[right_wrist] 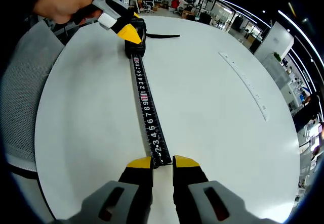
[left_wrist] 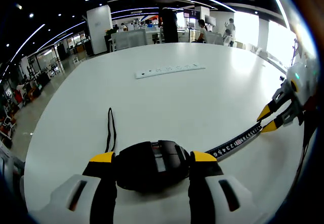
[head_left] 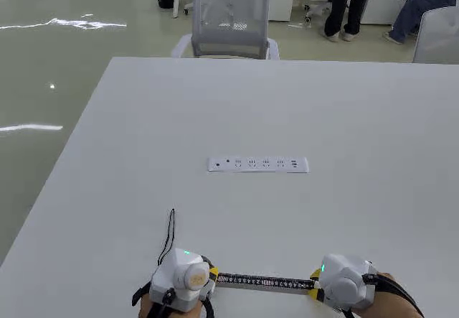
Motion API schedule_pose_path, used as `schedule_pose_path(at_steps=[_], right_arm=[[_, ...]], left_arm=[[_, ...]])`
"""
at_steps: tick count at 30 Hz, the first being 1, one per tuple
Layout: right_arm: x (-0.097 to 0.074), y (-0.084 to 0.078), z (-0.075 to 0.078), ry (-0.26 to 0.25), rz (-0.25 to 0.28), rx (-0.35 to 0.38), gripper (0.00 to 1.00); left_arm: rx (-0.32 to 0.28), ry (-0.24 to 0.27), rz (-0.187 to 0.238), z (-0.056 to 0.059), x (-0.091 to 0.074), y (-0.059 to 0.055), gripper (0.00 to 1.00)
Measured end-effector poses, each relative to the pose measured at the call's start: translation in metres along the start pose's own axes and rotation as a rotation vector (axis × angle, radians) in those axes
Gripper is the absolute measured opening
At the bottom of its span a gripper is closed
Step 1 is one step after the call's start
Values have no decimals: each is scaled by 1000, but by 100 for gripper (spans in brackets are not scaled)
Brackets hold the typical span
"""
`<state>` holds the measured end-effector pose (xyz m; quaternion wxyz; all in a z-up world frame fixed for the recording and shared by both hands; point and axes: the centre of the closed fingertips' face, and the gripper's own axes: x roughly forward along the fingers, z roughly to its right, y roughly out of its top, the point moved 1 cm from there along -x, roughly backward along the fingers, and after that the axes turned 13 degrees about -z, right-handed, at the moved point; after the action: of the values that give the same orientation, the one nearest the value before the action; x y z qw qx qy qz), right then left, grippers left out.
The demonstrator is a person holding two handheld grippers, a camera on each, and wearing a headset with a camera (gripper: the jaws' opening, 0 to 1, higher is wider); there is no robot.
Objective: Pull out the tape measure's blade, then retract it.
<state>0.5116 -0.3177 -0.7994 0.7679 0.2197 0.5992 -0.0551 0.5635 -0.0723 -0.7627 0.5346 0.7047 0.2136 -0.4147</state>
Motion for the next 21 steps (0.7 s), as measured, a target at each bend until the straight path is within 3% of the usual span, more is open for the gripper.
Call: schedule_pose_path(at_steps=[21], right_arm=[[0, 8, 0, 5, 10, 9, 12]], left_arm=[[-3, -5, -4, 0, 0, -1, 53]])
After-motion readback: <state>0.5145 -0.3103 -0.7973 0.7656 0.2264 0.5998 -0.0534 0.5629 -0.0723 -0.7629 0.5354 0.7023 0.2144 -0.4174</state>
